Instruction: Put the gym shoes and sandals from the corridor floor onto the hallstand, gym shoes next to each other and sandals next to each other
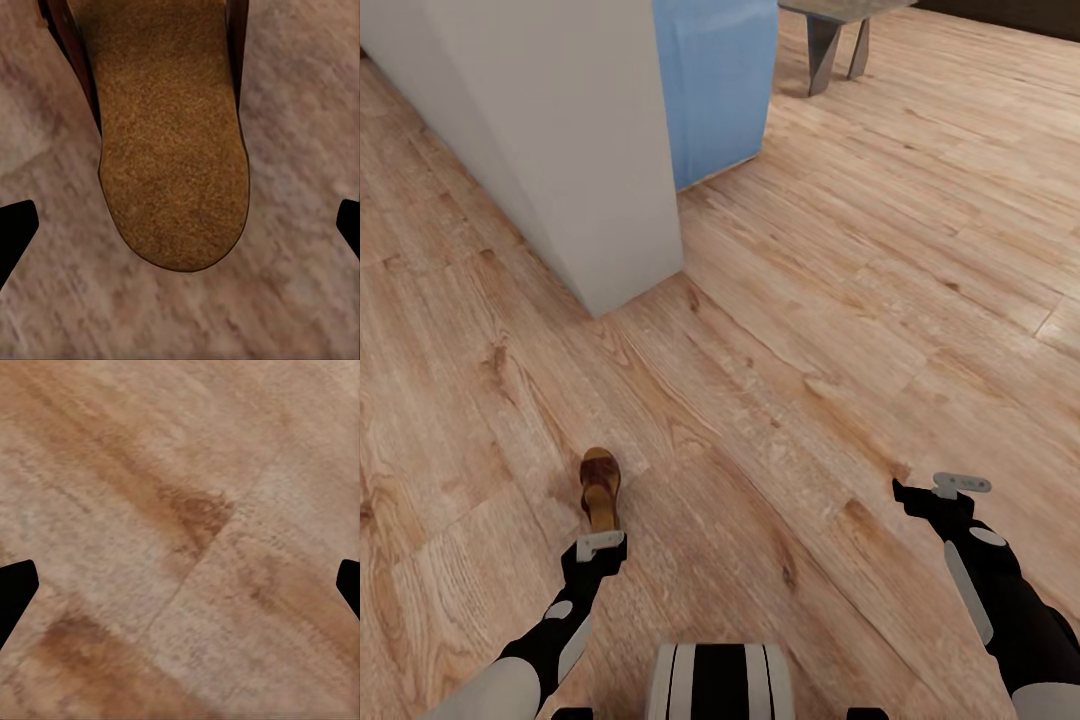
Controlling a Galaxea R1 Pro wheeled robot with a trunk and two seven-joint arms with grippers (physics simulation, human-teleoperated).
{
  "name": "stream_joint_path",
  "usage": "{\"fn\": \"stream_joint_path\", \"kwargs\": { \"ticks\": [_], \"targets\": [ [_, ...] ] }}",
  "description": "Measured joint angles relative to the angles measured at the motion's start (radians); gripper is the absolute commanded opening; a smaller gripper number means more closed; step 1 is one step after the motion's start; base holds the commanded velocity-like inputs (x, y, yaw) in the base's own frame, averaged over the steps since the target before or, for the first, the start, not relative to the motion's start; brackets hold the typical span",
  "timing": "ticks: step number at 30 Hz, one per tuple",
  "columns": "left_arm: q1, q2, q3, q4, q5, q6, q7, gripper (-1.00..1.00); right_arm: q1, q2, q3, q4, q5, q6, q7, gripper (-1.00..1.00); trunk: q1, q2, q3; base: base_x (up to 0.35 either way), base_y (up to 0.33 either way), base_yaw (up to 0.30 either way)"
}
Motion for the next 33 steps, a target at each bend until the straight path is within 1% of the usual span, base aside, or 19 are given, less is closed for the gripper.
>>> {"fn": "stream_joint_path", "kwargs": {
  "ticks": [5, 10, 17, 22, 28, 33],
  "targets": [
    [0.000, 0.000, 0.000, 0.000, 0.000, 0.000, 0.000, 1.00, 0.000, 0.000, 0.000, 0.000, 0.000, 0.000, 0.000, 1.00, 0.000, 0.000, -0.002, 0.000, 0.000, 0.000],
    [0.000, 0.000, 0.001, 0.000, 0.001, 0.000, 0.000, 1.00, 0.000, 0.000, 0.000, 0.000, 0.000, 0.000, 0.000, 1.00, 0.002, -0.001, -0.024, 0.000, 0.000, 0.000],
    [0.000, 0.000, 0.001, 0.000, 0.001, 0.000, 0.000, 1.00, 0.000, 0.000, 0.000, 0.000, 0.000, 0.000, 0.000, 1.00, 0.005, -0.003, -0.061, 0.000, 0.000, 0.000],
    [0.000, 0.000, 0.001, 0.000, 0.001, 0.000, 0.000, 1.00, 0.000, 0.000, 0.000, 0.000, -0.001, 0.000, 0.000, 1.00, 0.005, -0.003, -0.068, 0.000, 0.000, 0.000],
    [0.000, 0.000, 0.000, 0.000, 0.001, -0.004, 0.000, 1.00, 0.000, 0.000, 0.000, 0.000, -0.001, 0.000, 0.000, 1.00, 0.005, -0.003, -0.070, 0.005, 0.000, 0.000],
    [0.000, 0.000, 0.000, 0.000, 0.000, -0.006, 0.000, 1.00, 0.000, 0.000, 0.000, 0.000, -0.001, 0.000, 0.000, 1.00, 0.005, -0.003, -0.070, 0.124, 0.000, 0.000]
  ]
}}
